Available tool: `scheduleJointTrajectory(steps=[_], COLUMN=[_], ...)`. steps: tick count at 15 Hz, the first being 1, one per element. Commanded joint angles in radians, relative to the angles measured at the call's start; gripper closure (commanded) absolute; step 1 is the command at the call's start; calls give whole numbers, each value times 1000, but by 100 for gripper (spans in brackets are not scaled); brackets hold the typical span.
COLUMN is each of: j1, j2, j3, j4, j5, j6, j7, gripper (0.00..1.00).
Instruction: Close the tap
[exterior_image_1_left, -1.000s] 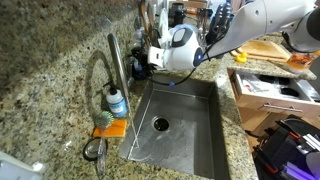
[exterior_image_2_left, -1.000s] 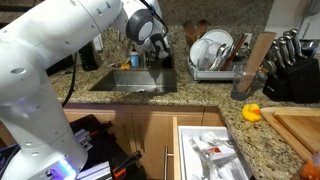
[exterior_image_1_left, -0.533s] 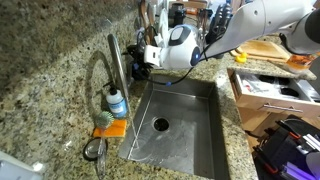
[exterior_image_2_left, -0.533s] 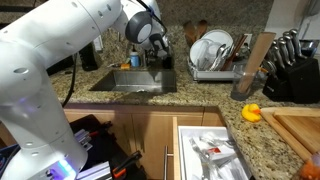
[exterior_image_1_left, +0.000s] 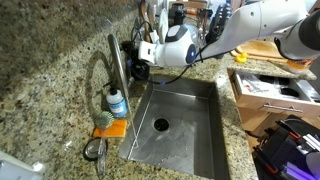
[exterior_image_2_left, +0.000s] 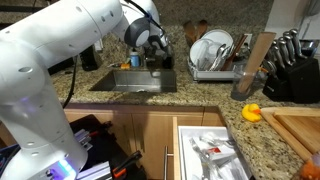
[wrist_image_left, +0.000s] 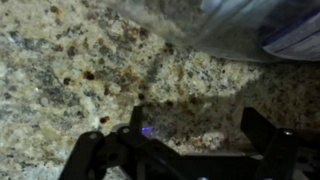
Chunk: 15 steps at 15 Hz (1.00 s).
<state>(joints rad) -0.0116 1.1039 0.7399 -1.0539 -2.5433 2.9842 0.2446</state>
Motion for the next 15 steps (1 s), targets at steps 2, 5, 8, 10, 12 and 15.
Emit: scheduleJointTrajectory(steps=[2,5,8,10,12,15], j1=[-25,-40,-60,-74,-83,-74], j2=[18,18,30,40,50,30], j3=[57,66,92,114,142,135], j4=[8,2,18,24,23,8], j5=[91,138,157,157,164,163], j6=[115,148,183,204,243,239], j7=[57,91,125,154,193,228], gripper=[0,0,0,0,0,0])
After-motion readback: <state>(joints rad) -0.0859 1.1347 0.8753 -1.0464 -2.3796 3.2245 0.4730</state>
